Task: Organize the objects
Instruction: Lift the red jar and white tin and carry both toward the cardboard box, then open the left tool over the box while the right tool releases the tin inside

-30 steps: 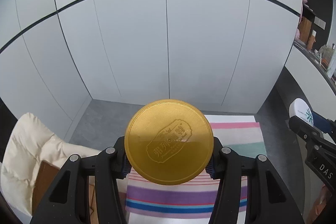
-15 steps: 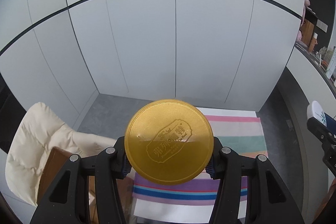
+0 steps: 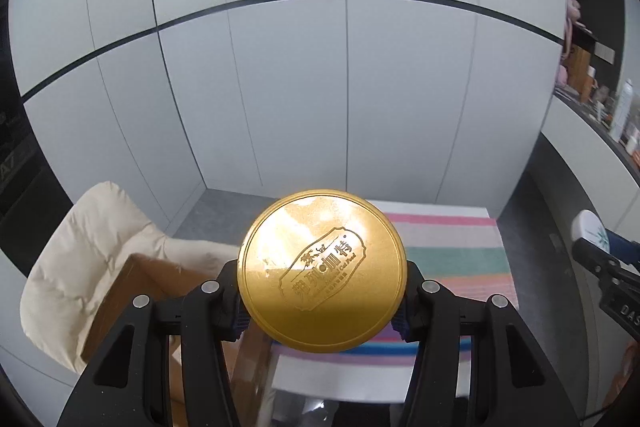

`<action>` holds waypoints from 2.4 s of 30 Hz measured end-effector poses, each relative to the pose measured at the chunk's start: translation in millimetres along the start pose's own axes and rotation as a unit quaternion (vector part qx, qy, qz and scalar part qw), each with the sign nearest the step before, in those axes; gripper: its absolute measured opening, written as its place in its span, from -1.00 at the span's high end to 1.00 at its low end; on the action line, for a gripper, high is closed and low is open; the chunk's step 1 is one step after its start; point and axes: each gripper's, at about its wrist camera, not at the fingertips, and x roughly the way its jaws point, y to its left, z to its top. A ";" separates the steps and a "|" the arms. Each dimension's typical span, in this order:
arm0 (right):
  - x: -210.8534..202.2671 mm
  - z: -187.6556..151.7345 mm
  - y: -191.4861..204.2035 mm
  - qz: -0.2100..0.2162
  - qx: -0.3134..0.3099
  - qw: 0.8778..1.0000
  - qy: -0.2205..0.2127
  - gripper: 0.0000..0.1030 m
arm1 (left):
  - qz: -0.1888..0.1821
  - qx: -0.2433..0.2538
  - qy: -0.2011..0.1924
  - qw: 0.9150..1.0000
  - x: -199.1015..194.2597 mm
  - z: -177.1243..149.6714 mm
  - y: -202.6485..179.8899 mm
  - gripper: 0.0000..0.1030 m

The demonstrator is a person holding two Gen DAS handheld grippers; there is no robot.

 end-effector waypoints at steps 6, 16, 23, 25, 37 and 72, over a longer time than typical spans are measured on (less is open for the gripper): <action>-31.0 -60.4 10.1 0.026 0.022 0.999 0.019 -0.16 | 0.004 0.004 0.006 1.000 -36.5 -60.5 10.1 -0.05; -58.8 -149.4 29.2 0.058 0.021 0.996 0.065 -0.16 | 0.017 0.054 0.027 0.998 -67.8 -139.3 12.9 -0.05; -59.6 -157.1 32.8 0.046 0.020 0.997 0.064 -0.16 | 0.000 0.029 0.043 0.999 -72.3 -148.8 33.3 -0.05; -57.2 -156.7 36.6 0.049 0.018 0.996 0.067 -0.16 | 0.008 0.023 0.039 0.999 -72.1 -148.6 41.5 -0.05; -45.1 -158.5 83.3 0.085 -0.024 0.993 0.085 -0.17 | 0.051 -0.028 0.063 0.996 -70.6 -165.8 98.3 -0.05; 35.1 -124.6 324.5 0.221 -0.216 0.946 0.094 -0.16 | 0.162 -0.153 0.089 0.971 12.6 -160.5 269.3 -0.05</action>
